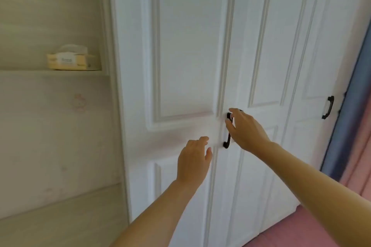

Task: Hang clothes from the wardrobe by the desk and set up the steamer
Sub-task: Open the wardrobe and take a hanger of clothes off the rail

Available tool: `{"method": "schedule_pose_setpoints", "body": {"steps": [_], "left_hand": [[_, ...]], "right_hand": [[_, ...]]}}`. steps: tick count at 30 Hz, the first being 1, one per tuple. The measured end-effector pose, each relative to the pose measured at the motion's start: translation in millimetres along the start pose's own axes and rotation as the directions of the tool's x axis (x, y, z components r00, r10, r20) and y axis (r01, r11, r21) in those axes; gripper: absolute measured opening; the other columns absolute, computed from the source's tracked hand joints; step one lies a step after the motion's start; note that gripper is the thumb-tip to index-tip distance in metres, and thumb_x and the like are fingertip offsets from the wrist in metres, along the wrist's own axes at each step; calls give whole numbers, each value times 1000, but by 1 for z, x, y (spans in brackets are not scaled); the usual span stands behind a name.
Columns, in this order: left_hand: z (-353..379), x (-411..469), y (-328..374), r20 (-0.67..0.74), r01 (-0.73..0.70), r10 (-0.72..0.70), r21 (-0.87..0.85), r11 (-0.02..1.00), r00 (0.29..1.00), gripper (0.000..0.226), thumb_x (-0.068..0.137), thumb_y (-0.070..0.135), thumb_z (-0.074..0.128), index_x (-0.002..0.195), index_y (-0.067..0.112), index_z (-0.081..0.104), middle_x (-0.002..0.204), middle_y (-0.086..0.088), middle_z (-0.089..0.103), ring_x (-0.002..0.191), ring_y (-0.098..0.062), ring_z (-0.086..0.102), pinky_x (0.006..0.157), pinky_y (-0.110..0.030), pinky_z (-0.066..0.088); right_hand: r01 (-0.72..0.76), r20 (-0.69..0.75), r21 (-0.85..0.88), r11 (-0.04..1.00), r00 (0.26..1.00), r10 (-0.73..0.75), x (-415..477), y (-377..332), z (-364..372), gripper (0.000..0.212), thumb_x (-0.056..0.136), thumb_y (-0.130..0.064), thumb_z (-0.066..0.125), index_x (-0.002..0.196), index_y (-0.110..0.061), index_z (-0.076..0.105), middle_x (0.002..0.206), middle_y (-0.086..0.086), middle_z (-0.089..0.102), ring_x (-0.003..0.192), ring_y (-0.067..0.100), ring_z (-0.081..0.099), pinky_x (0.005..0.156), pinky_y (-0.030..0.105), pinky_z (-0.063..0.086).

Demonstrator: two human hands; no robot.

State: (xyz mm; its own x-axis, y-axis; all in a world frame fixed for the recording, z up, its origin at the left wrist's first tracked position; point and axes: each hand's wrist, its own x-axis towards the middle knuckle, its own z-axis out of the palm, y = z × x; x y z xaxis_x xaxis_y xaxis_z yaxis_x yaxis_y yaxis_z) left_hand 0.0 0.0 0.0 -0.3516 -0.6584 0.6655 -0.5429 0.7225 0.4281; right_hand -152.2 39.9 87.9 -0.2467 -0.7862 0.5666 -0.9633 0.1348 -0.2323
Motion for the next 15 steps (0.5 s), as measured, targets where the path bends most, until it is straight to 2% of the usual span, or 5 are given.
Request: {"method": "schedule_pose_setpoints", "body": {"steps": [4, 9, 11, 13, 15], "left_hand": [[35, 31, 16, -2, 18, -18, -58, 998, 1000, 37, 99, 30, 46, 134, 21, 49, 124, 1, 62, 108, -15, 60, 88, -25, 49], [74, 50, 31, -7, 44, -46, -157, 987, 999, 39, 99, 29, 47, 137, 21, 44, 123, 2, 62, 109, -15, 60, 89, -25, 49], [82, 55, 35, -19, 64, -69, -188, 980, 997, 39, 98, 27, 49, 137, 20, 45, 122, 1, 63, 106, -17, 61, 88, -28, 50], [89, 59, 36, -27, 84, -92, -205, 975, 995, 39, 98, 26, 50, 136, 19, 44, 120, 0, 63, 105, -18, 61, 86, -30, 51], [95, 63, 38, -36, 101, -111, -213, 972, 993, 39, 98, 26, 50, 136, 19, 44, 119, 0, 63, 104, -18, 62, 85, -29, 52]], "right_hand": [[-31, -13, 78, 996, 999, 32, 29, 21, -1, 47, 99, -32, 39, 141, -12, 34, 131, 8, 56, 113, 25, 57, 89, 35, 48], [-67, -29, 280, 958, 996, 79, 59, 38, 1, 48, 99, -30, 44, 141, -10, 34, 138, 8, 49, 119, 25, 53, 93, 31, 44], [-98, -13, 380, 920, 994, 112, 67, 41, 1, 50, 98, -32, 44, 142, -11, 33, 140, 6, 48, 122, 25, 51, 98, 38, 46], [-125, 3, 440, 889, 991, 137, 73, 42, 0, 52, 98, -32, 45, 144, -12, 32, 140, 4, 48, 120, 24, 52, 96, 42, 48], [-147, 17, 502, 852, 987, 160, 78, 42, -1, 51, 98, -31, 45, 145, -14, 31, 139, 2, 48, 113, 21, 56, 89, 37, 51]]}}
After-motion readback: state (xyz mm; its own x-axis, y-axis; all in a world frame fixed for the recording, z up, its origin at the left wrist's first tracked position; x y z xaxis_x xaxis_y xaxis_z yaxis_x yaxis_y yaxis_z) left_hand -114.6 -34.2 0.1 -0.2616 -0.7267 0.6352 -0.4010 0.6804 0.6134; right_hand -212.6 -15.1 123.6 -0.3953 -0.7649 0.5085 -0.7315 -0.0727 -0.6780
